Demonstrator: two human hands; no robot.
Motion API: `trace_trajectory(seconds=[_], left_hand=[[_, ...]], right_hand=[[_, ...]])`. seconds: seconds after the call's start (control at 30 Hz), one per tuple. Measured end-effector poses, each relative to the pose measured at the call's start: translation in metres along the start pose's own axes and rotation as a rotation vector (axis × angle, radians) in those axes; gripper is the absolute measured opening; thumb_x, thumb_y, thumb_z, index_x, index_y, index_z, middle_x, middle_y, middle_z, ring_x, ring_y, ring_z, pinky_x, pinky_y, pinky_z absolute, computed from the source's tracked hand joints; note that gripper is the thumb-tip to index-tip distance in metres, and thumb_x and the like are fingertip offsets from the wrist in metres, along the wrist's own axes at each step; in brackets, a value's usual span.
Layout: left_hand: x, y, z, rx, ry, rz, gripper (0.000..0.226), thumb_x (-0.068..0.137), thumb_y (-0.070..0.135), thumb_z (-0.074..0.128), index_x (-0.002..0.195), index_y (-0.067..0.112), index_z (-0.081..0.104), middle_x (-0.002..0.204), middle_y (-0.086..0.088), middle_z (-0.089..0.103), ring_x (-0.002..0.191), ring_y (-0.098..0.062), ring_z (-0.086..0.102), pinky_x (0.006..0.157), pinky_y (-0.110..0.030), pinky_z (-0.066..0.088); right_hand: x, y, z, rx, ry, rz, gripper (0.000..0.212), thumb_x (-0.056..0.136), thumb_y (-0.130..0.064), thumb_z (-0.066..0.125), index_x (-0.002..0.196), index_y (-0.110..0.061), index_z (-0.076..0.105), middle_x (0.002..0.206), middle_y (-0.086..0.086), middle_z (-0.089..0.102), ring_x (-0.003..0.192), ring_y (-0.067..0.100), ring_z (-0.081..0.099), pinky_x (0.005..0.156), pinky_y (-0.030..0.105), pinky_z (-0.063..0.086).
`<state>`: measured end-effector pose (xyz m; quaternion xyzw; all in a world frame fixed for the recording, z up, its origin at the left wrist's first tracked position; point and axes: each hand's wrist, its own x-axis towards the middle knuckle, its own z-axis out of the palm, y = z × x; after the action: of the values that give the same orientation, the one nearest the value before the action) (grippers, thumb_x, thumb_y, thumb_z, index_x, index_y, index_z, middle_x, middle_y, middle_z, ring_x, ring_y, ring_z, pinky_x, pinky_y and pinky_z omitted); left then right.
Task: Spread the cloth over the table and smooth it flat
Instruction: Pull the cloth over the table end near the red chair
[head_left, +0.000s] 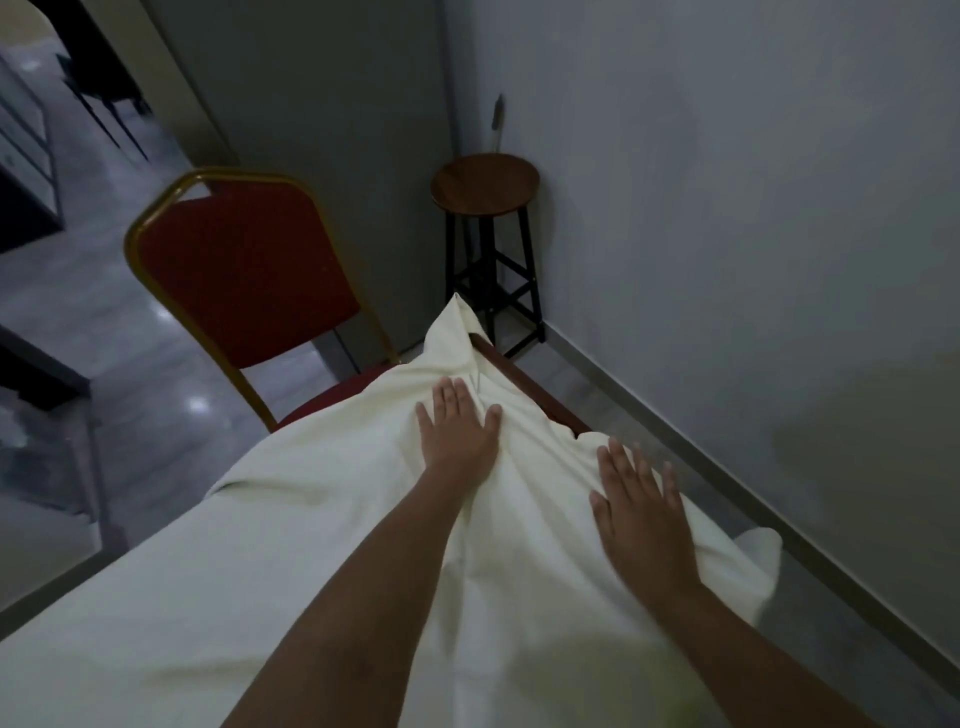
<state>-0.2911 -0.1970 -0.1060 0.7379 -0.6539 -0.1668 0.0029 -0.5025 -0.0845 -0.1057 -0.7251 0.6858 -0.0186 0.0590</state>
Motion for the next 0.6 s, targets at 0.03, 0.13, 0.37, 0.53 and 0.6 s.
trace_trajectory(seconds=[0.03,0.13,0.37,0.53,0.6], left_hand=[[0.007,0.003,0.005,-0.024,0.035,0.011,0.073,0.097,0.056,0.006,0.152,0.011,-0.009,0.161,-0.005,-0.01,0.148,-0.018,-0.014,0.119,-0.045,-0.01],[0.012,0.006,0.016,-0.079,0.158,0.053,0.072,0.096,0.056,0.003,0.151,0.013,-0.011,0.161,-0.003,-0.012,0.147,-0.015,-0.016,0.119,-0.043,-0.012],[0.051,0.012,-0.018,-0.079,0.344,0.065,0.064,0.099,0.049,0.008,0.152,0.014,-0.006,0.161,-0.004,-0.01,0.148,-0.017,-0.012,0.114,-0.041,-0.021],[0.071,0.01,-0.019,-0.061,0.171,-0.206,0.073,0.098,0.052,0.015,0.151,0.006,-0.009,0.161,-0.011,-0.008,0.149,-0.023,-0.009,0.117,-0.047,-0.012],[0.062,0.007,-0.006,-0.002,0.177,-0.216,0.075,0.097,0.054,0.013,0.15,0.006,-0.011,0.161,-0.011,-0.011,0.148,-0.023,-0.011,0.117,-0.047,-0.013]], right_hand=[[0.002,-0.001,0.002,0.007,0.001,0.019,0.067,0.098,-0.044,0.001,0.144,-0.012,0.037,0.149,0.008,0.042,0.139,0.028,0.036,0.114,0.051,0.022],[0.007,-0.003,0.006,0.01,0.003,0.067,0.068,0.097,-0.047,-0.001,0.146,-0.015,0.034,0.151,0.006,0.038,0.141,0.026,0.031,0.116,0.049,0.015],[0.019,-0.009,0.005,0.015,0.001,0.139,0.073,0.092,-0.055,-0.006,0.151,-0.019,0.015,0.159,0.001,0.018,0.148,0.02,0.01,0.116,0.051,-0.006],[0.026,-0.009,0.007,0.061,-0.003,0.161,0.074,0.091,-0.057,-0.004,0.151,-0.017,0.015,0.159,0.002,0.019,0.147,0.018,0.011,0.117,0.048,-0.005],[0.025,-0.007,0.008,0.066,0.0,0.145,0.074,0.092,-0.057,-0.001,0.151,-0.016,0.018,0.158,0.003,0.023,0.146,0.019,0.016,0.117,0.048,0.0]])
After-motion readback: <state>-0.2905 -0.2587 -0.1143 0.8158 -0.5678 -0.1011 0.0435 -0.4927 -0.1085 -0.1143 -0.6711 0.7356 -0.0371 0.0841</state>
